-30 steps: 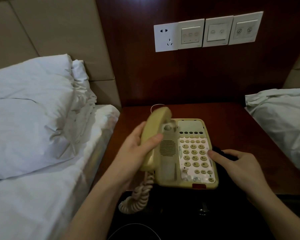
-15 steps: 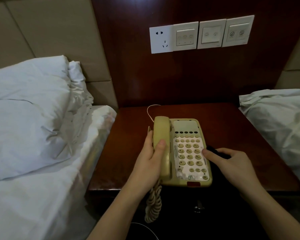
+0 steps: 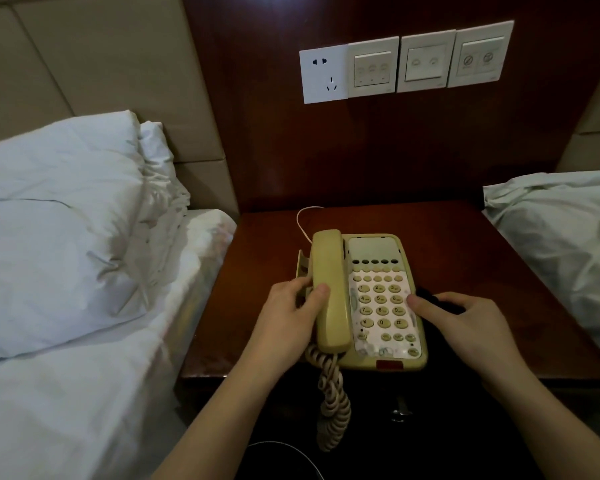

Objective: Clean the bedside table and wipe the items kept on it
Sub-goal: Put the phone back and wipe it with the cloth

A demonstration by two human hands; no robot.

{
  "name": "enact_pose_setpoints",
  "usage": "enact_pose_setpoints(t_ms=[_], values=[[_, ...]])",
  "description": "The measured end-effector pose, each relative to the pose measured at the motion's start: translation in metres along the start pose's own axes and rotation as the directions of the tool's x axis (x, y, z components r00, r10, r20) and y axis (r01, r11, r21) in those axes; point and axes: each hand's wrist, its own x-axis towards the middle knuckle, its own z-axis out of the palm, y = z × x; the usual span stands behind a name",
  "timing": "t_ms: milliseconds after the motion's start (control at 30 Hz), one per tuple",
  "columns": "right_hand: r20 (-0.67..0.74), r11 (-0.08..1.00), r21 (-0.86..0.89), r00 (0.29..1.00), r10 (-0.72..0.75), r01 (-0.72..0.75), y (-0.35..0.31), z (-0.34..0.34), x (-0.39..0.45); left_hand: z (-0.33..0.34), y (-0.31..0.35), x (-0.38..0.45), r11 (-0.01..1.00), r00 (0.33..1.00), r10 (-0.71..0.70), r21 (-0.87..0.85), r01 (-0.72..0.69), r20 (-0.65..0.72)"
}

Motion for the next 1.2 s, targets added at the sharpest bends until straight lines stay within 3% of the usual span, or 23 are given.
enact_pose_setpoints(t_ms=[133,467,733,867,1200], values=[[-0.017,1.0,-0.003,1.0,-0.013,0.013,0.0,0.002,-0.001,0.009,0.005,0.001,0.993,0.999,-0.035,0.109,0.034,0.008],[-0.028,1.0,0.005,0.999,-0.02,0.02,-0.01,0.01,-0.009,-0.006,-0.005,0.005,0.973,0.979,-0.152,-0.151,0.173,0.138],[0.153,0.968,0.224,0.985,0.076,-0.11,-0.031,0.024,-0.011,-0.018,-0.032,0.026,0.848,0.982,-0.181,-0.499,0.18,0.046],[0.144,0.949,0.3,0.988,0.06,-0.101,-0.049,0.056,-0.006,-0.035,-0.045,0.046,0.842,0.98,-0.183,-0.527,0.115,-0.077],[0.138,0.937,0.347,0.99,-0.012,-0.037,-0.108,0.148,0.074,-0.103,-0.069,0.135,0.855,0.966,-0.221,-0.504,0.124,-0.137]])
